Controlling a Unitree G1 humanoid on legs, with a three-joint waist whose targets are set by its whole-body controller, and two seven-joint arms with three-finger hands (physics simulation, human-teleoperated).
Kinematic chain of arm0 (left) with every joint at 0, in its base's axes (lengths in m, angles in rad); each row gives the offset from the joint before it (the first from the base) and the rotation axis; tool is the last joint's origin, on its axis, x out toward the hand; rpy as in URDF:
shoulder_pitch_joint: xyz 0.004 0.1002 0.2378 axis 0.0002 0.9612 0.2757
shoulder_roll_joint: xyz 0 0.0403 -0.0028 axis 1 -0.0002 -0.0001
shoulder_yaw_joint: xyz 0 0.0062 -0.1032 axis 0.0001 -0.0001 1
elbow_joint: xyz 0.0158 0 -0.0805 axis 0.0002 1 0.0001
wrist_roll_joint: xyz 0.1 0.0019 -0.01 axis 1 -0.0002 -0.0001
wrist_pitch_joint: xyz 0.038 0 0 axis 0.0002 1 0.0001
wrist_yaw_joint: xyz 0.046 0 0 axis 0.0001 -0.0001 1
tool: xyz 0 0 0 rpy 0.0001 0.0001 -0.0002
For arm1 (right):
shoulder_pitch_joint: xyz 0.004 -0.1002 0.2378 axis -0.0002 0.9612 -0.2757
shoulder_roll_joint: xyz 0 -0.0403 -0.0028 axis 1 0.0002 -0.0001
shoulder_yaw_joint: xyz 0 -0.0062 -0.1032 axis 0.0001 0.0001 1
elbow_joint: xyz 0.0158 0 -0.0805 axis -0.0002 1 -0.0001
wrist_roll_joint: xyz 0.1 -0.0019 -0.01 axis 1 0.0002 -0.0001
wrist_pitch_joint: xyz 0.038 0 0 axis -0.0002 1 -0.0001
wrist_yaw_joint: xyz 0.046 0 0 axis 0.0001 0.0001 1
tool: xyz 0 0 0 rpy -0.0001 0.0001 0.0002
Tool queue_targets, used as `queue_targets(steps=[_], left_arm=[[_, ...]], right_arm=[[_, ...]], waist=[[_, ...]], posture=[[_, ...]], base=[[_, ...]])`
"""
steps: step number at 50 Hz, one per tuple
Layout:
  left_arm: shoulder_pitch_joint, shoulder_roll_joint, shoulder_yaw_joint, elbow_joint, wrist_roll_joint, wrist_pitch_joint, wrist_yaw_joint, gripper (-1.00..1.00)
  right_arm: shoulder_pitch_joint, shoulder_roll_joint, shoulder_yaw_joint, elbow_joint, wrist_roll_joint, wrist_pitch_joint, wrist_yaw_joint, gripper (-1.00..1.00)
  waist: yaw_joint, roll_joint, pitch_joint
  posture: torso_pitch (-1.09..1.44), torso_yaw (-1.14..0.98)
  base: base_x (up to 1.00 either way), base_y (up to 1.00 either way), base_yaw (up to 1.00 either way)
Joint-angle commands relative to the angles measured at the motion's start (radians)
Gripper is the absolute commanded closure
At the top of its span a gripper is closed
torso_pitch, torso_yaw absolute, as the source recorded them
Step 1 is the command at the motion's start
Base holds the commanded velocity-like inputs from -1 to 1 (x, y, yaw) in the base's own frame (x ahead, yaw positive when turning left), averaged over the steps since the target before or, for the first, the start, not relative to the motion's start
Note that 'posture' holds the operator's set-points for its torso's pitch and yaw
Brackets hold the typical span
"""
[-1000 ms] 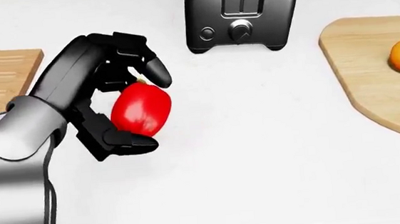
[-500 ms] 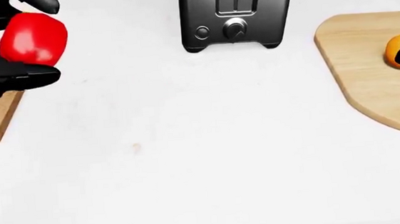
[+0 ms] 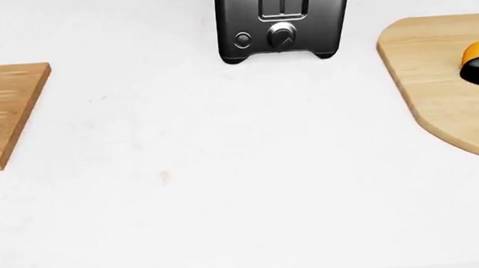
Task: Place the tangerine and the bell pepper on separate cutting boards.
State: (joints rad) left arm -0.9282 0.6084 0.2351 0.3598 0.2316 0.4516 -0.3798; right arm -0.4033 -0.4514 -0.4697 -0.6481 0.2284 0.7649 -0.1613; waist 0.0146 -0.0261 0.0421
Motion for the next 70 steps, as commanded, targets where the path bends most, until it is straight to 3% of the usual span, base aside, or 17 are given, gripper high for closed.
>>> queue_targets(steps=[1, 18, 33, 43, 53, 58, 60, 61, 65, 67, 70], left_arm=[[-0.038, 0.025, 0.016, -0.007, -0.009, -0.059, 0.034, 1.00], [-0.104, 0.060, -0.006, 0.339, -0.003, -0.267, 0.142, 1.00], [-0.061, 0.065, -0.002, 0.380, -0.019, -0.294, 0.170, 1.00], [-0.053, 0.069, 0.001, 0.370, -0.028, -0.281, 0.165, 0.28], [-0.045, 0.072, 0.005, 0.365, -0.032, -0.277, 0.166, -0.04], [-0.040, 0.074, 0.006, 0.366, -0.034, -0.277, 0.165, -0.40], [-0.039, 0.076, 0.007, 0.363, -0.035, -0.276, 0.164, -0.44], [-0.038, 0.078, 0.008, 0.361, -0.036, -0.274, 0.163, -0.60], [-0.029, 0.080, 0.013, 0.354, -0.042, -0.273, 0.165, -0.64], [-0.022, 0.081, 0.014, 0.350, -0.044, -0.272, 0.165, -0.76], [-0.020, 0.082, 0.014, 0.348, -0.045, -0.269, 0.166, -0.73]], right_arm=[[-0.017, -0.015, -0.014, -0.026, -0.008, -0.029, -0.001, -1.00], [0.012, 0.025, 0.010, -0.022, -0.024, -0.058, 0.005, -1.00], [0.000, 0.032, 0.019, -0.015, -0.033, -0.051, 0.015, -1.00], [0.012, 0.041, 0.023, -0.010, -0.041, -0.059, 0.025, -1.00], [0.015, 0.038, 0.012, -0.015, -0.042, -0.054, 0.031, -1.00], [0.012, 0.034, 0.011, -0.002, -0.043, -0.061, 0.034, -1.00], [0.006, 0.028, 0.006, 0.001, -0.043, -0.057, 0.033, -1.00], [-0.009, 0.015, 0.002, 0.000, -0.039, -0.042, 0.033, -1.00], [-0.045, -0.016, -0.001, 0.003, -0.029, -0.014, 0.030, -1.00], [-0.059, -0.029, -0.003, 0.004, -0.024, -0.004, 0.028, -1.00], [-0.067, -0.037, -0.002, 0.005, -0.021, 0.001, 0.026, -1.00]], waist=[[0.000, 0.003, -0.026], [-0.004, 0.006, -0.033], [-0.006, 0.011, -0.036], [-0.006, 0.012, -0.036], [-0.006, 0.014, -0.036], [-0.006, 0.014, -0.037], [-0.007, 0.014, -0.037], [-0.007, 0.013, -0.038], [-0.006, 0.014, -0.037], [-0.006, 0.015, -0.036], [-0.006, 0.015, -0.035]], posture=[[0.00, 0.00], [0.00, 0.00], [0.00, 0.00], [0.00, 0.00], [0.00, 0.00], [0.00, 0.00], [0.00, 0.00], [0.00, 0.00], [0.00, 0.00], [0.00, 0.00], [0.00, 0.00]], base=[[0.00, 0.00, 0.00], [0.00, 0.00, 0.00], [0.00, 0.00, 0.00], [0.00, 0.00, 0.00], [0.00, 0.00, 0.00], [0.00, 0.00, 0.00], [0.00, 0.00, 0.00], [0.00, 0.00, 0.00], [0.00, 0.00, 0.00], [0.00, 0.00, 0.00], [0.00, 0.00, 0.00]])
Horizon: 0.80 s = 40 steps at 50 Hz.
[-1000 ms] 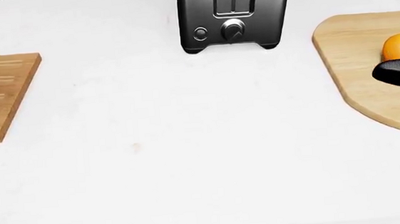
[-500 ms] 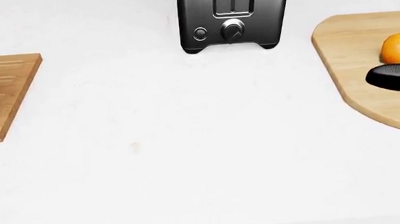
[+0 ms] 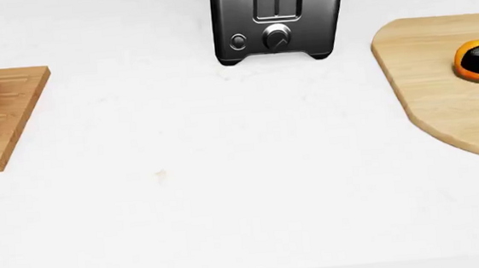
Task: Place the tangerine and the bell pepper on separate cutting boards.
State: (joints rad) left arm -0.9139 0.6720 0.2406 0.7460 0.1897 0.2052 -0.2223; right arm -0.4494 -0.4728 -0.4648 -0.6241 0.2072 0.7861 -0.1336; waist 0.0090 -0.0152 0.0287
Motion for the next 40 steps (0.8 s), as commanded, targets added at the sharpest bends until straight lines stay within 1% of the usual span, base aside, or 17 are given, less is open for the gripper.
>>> queue_targets(steps=[1, 5, 8, 12, 18, 21, 26, 29, 30, 32, 33, 38, 40], left_arm=[[-0.035, 0.022, 0.010, -0.040, -0.003, -0.021, 0.008, -0.74], [-0.035, 0.027, 0.011, -0.051, -0.004, -0.011, 0.005, -0.73], [-0.034, 0.036, 0.017, -0.073, -0.007, 0.007, -0.002, -1.00], [-0.017, 0.043, 0.026, -0.151, -0.011, 0.052, -0.012, -1.00], [0.022, 0.066, 0.053, -0.400, -0.003, 0.201, -0.050, -1.00], [0.051, 0.067, 0.067, -0.539, 0.000, 0.284, -0.074, -1.00], [0.081, 0.052, 0.072, -0.751, 0.018, 0.405, -0.112, -1.00], [0.088, 0.045, 0.073, -0.821, 0.034, 0.447, -0.132, -1.00], [0.093, 0.040, 0.073, -0.876, 0.038, 0.481, -0.143, -1.00], [0.119, 0.022, 0.071, -0.973, 0.048, 0.534, -0.162, -1.00], [0.121, 0.015, 0.073, -0.990, 0.054, 0.544, -0.163, -1.00], [0.158, -0.046, 0.047, -1.136, 0.099, 0.624, -0.187, -1.00], [0.165, -0.061, 0.052, -1.197, 0.110, 0.664, -0.201, -1.00]], right_arm=[[-0.021, -0.016, -0.007, -0.018, 0.002, -0.021, -0.003, -1.00], [-0.024, -0.022, -0.009, -0.018, 0.007, -0.020, -0.004, -1.00], [-0.022, -0.025, -0.010, -0.016, 0.010, -0.022, -0.002, -1.00], [-0.024, -0.031, -0.012, -0.022, 0.014, -0.015, -0.003, -1.00], [-0.029, -0.034, -0.009, -0.034, 0.016, -0.003, -0.007, -1.00], [-0.026, -0.028, -0.003, -0.036, 0.013, -0.007, -0.006, -1.00], [-0.033, -0.028, -0.002, -0.045, 0.015, -0.003, -0.005, -1.00], [-0.033, -0.028, 0.000, -0.044, 0.012, -0.005, -0.004, -1.00], [-0.034, -0.026, 0.001, -0.049, 0.012, -0.003, -0.004, -1.00], [-0.027, -0.019, 0.005, -0.049, 0.011, -0.010, -0.002, -1.00], [-0.026, -0.018, 0.006, -0.047, 0.008, -0.014, -0.001, -1.00], [-0.034, -0.011, 0.016, -0.047, 0.005, -0.014, -0.001, -1.00], [-0.039, -0.010, 0.019, -0.047, 0.004, -0.013, 0.000, -1.00]], waist=[[0.000, 0.004, -0.022], [0.000, 0.002, -0.022], [0.000, 0.001, -0.022], [-0.001, 0.002, -0.020], [-0.002, 0.003, -0.016], [-0.004, 0.004, -0.012], [-0.002, 0.007, -0.009], [-0.001, 0.008, -0.007], [-0.001, 0.008, -0.006], [-0.002, 0.008, -0.006], [-0.002, 0.008, -0.005], [-0.001, 0.006, -0.004], [-0.001, 0.005, -0.004]], posture=[[0.00, 0.00], [0.00, 0.00], [0.00, 0.00], [0.00, 0.00], [0.00, 0.00], [0.00, 0.00], [0.00, 0.00], [0.00, 0.00], [0.00, 0.00], [0.00, 0.00], [0.00, 0.00], [0.00, 0.00], [0.00, 0.00]], base=[[0.00, 0.00, 0.00], [0.00, 0.00, 0.00], [0.00, 0.00, 0.00], [0.00, 0.00, 0.00], [0.00, 0.00, 0.00], [0.00, 0.00, 0.00], [0.00, 0.00, 0.00], [0.00, 0.00, 0.00], [0.00, 0.00, 0.00], [0.00, 0.00, 0.00], [0.00, 0.00, 0.00], [0.00, 0.00, 0.00], [0.00, 0.00, 0.00]])
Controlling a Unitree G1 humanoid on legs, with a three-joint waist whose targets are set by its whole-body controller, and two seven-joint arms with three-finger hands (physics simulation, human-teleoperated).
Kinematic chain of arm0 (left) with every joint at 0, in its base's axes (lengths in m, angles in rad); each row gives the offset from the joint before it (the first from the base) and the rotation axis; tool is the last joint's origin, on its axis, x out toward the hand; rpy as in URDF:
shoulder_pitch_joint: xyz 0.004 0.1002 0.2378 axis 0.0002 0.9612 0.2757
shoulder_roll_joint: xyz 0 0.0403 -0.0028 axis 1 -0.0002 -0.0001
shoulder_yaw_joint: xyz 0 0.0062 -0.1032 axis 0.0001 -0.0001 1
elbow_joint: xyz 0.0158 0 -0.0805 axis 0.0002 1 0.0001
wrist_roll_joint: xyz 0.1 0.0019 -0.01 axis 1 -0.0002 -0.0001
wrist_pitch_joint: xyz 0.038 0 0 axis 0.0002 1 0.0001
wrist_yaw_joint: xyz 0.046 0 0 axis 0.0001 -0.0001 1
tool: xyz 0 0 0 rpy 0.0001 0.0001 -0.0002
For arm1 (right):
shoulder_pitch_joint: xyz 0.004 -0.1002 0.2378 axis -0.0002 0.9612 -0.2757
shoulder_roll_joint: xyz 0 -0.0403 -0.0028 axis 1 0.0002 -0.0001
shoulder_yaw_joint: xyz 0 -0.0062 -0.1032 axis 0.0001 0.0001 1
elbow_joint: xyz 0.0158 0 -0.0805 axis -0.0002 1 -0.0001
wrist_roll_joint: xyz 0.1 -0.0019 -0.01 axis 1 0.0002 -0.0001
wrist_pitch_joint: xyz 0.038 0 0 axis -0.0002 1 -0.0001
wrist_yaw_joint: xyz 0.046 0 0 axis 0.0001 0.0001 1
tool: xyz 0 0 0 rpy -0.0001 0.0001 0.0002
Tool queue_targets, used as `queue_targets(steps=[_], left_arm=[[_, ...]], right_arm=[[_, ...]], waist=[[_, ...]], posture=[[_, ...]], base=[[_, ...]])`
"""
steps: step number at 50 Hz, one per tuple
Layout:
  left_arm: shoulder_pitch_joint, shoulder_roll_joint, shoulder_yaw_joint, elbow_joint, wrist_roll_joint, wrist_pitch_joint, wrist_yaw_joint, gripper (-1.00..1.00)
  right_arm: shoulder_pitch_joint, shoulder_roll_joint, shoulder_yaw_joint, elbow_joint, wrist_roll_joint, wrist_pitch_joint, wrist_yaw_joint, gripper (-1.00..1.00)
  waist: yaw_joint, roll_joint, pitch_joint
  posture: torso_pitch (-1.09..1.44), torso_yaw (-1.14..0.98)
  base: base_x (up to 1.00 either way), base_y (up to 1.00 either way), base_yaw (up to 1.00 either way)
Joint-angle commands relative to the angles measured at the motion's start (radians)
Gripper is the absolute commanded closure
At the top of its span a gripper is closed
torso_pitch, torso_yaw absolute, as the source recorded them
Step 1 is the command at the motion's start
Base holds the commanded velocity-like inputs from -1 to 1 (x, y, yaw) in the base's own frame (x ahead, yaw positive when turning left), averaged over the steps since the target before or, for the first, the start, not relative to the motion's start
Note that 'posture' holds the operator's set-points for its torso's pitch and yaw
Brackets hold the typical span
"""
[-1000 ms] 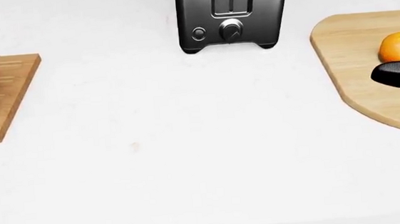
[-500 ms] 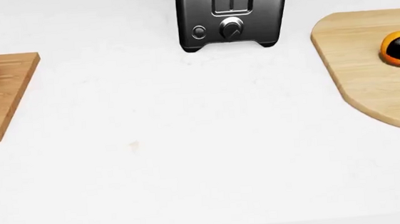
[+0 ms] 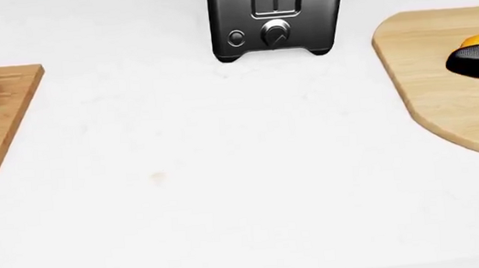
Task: Place the tangerine and the bell pepper on separate cutting boards.
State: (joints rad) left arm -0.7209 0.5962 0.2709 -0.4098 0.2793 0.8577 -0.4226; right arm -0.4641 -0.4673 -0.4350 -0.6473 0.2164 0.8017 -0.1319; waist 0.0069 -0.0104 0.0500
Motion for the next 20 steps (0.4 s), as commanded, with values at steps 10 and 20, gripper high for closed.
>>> queue_targets(steps=[10, 20], left_arm=[[0.040, -0.028, 0.028, -0.307, 0.071, 0.180, -0.053, -1.00], [0.104, -0.044, 0.010, -0.494, 0.142, 0.304, -0.121, -1.00]], right_arm=[[-0.053, -0.031, -0.010, -0.054, 0.009, 0.010, -0.001, -1.00], [-0.050, -0.018, 0.002, -0.064, 0.009, 0.005, 0.002, -1.00]], waist=[[0.000, -0.003, -0.018], [0.002, -0.005, -0.018]], posture=[[0.00, 0.00], [0.00, 0.00]], base=[[0.00, 0.00, 0.00], [0.00, 0.00, 0.00]])
